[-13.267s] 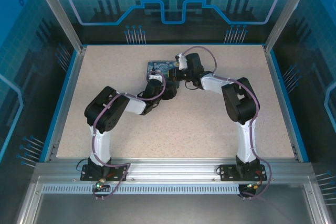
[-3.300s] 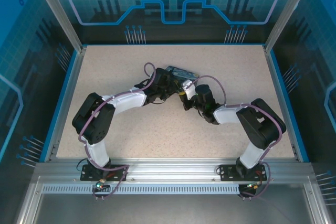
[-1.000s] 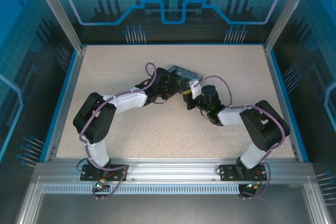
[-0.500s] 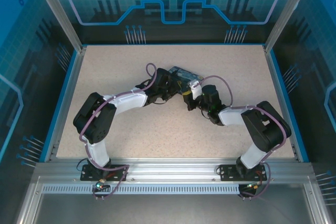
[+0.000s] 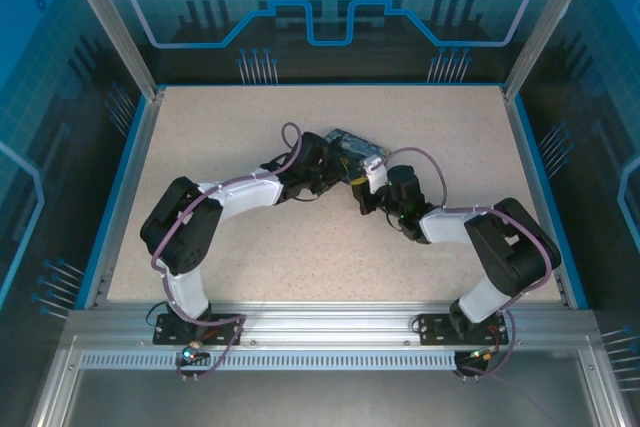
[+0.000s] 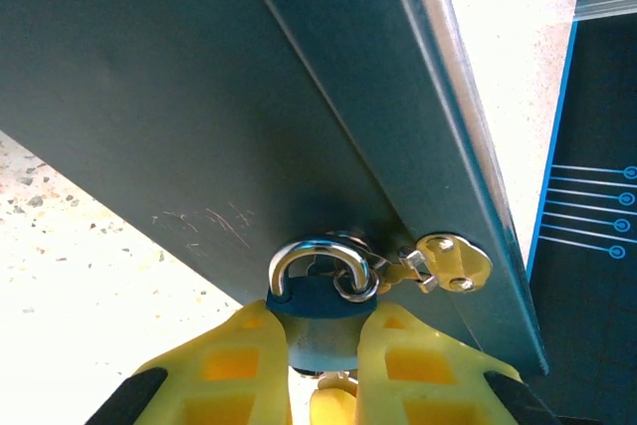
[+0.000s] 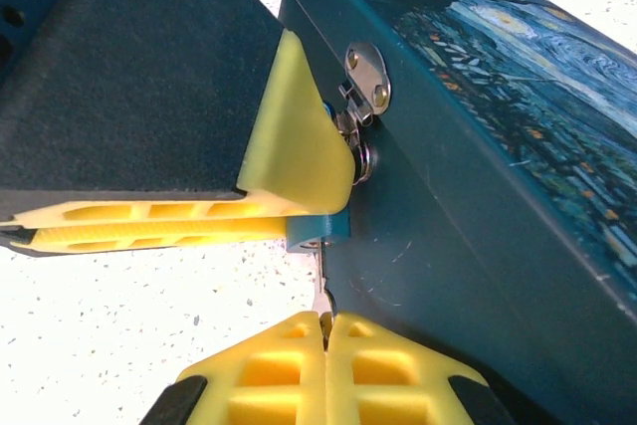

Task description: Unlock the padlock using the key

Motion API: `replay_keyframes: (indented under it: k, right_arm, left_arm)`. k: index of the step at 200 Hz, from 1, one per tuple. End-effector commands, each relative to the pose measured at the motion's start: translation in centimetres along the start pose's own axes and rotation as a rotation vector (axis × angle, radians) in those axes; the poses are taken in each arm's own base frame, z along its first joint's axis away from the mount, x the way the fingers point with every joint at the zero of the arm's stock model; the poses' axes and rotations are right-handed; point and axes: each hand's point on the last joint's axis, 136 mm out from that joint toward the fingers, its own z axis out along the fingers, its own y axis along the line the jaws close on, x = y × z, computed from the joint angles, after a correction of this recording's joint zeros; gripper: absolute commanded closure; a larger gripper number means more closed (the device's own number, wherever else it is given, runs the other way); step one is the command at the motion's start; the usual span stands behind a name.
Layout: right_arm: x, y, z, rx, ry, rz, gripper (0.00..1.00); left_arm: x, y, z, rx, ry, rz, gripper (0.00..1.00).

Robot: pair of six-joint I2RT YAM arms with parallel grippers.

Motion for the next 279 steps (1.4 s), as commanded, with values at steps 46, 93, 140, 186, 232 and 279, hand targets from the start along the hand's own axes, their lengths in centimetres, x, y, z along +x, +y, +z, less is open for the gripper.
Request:
replay_keyframes:
  k: [46, 93, 140, 186, 232, 279]
  right_arm:
    - [-1.5, 0.9, -0.8, -0.03, -0.07, -0.032, 1.0]
    - [-2.2, 1.2, -0.7, -0.041, -0.085, -0.039, 1.0]
    - [-0.4, 0.8, -1.0, -0.015, -0.044, -0.039, 1.0]
    - [0.4, 0.5, -1.2, 0.005, -0.032, -0.03, 1.0]
    - [1.3, 0.3, -1.6, 0.019, -0.013, -0.028, 1.0]
    - [1.6, 0.5, -1.8, 0.011, -0.007, -0.025, 1.0]
  left_arm:
    - [-1.4, -1.4, -0.4, 0.029, -0.047, 0.013, 0.85]
    - [-1.3, -1.5, -0.3, 0.03, -0.042, 0.013, 0.86]
    - [-1.6, -1.7, -0.5, 0.03, -0.054, 0.019, 0.86]
    - [-1.6, -1.7, -0.5, 0.029, -0.056, 0.022, 0.86]
    - [-1.6, -1.5, -0.3, 0.026, -0.054, 0.019, 0.86]
    - [-1.5, -1.4, -0.2, 0.026, -0.051, 0.016, 0.86]
